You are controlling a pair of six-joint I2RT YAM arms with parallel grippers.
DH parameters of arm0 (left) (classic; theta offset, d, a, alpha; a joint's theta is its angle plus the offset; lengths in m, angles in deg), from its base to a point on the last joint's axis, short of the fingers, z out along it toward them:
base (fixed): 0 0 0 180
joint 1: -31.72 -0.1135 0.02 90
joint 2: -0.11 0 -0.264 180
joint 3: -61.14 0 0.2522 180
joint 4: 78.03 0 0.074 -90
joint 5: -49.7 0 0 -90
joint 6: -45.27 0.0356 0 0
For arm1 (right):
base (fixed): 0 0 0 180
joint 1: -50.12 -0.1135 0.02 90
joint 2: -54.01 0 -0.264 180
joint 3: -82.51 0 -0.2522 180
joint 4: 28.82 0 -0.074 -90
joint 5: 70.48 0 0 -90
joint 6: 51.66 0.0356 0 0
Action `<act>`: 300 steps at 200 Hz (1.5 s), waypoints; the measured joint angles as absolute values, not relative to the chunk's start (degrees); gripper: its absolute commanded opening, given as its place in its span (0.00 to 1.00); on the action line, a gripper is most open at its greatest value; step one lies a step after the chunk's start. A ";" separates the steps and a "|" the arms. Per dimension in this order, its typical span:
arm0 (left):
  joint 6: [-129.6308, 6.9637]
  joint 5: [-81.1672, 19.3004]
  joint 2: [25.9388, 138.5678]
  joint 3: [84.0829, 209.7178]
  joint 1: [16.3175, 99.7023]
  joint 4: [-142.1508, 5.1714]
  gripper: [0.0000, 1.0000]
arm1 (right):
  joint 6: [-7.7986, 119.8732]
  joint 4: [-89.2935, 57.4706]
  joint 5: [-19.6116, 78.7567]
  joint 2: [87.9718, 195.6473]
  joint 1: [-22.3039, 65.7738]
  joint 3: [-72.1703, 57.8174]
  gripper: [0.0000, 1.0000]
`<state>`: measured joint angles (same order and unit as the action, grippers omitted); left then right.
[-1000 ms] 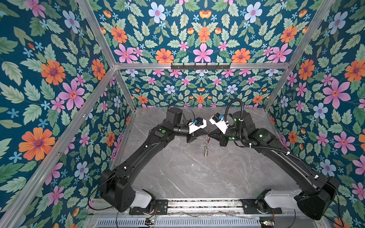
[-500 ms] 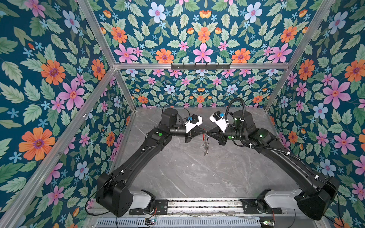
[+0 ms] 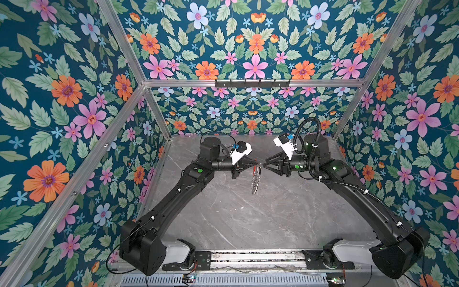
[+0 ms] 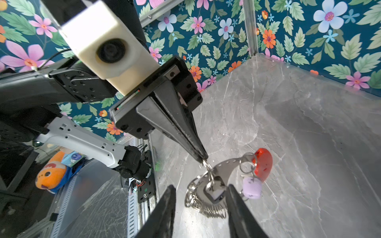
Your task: Put the keys on the keyring
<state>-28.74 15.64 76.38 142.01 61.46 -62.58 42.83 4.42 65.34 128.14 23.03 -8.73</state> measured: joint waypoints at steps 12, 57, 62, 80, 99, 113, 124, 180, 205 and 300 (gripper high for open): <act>-29.74 15.66 76.62 142.30 61.43 -62.88 0.00 | 43.03 4.36 66.65 128.86 22.96 -8.57 0.42; -31.45 15.66 76.80 142.38 61.39 -63.80 0.00 | 44.16 3.97 68.14 129.29 22.96 -8.81 0.36; -31.49 15.68 76.80 142.38 61.39 -63.87 0.00 | 44.27 3.92 68.25 129.34 22.98 -8.81 0.34; -32.28 15.70 76.80 142.36 61.39 -64.39 0.00 | 44.36 3.31 68.36 129.67 22.98 -8.79 0.34; -32.32 15.94 76.80 142.27 61.39 -64.70 0.00 | 44.34 3.18 68.25 130.23 22.98 -8.75 0.34; -32.54 16.12 76.80 142.08 61.39 -64.81 0.00 | 44.32 3.16 67.62 130.65 22.98 -8.51 0.35; -32.56 16.16 76.80 142.01 61.39 -64.85 0.00 | 44.25 3.18 67.16 130.93 22.98 -8.36 0.35; -32.94 16.64 76.10 142.01 61.39 -65.37 0.00 | 44.10 3.07 66.98 131.83 22.98 -7.85 0.24; -33.44 16.67 75.94 141.86 61.39 -66.01 0.00 | 44.05 2.89 67.14 131.94 23.00 -7.83 0.06; -40.06 16.43 73.19 135.19 61.39 -77.48 0.00 | 43.92 2.39 67.20 131.57 22.96 -9.56 0.00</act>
<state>-40.06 16.43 73.19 135.19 61.39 -77.48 43.92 2.39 67.20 131.57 22.96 -9.56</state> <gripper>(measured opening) 0.050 0.059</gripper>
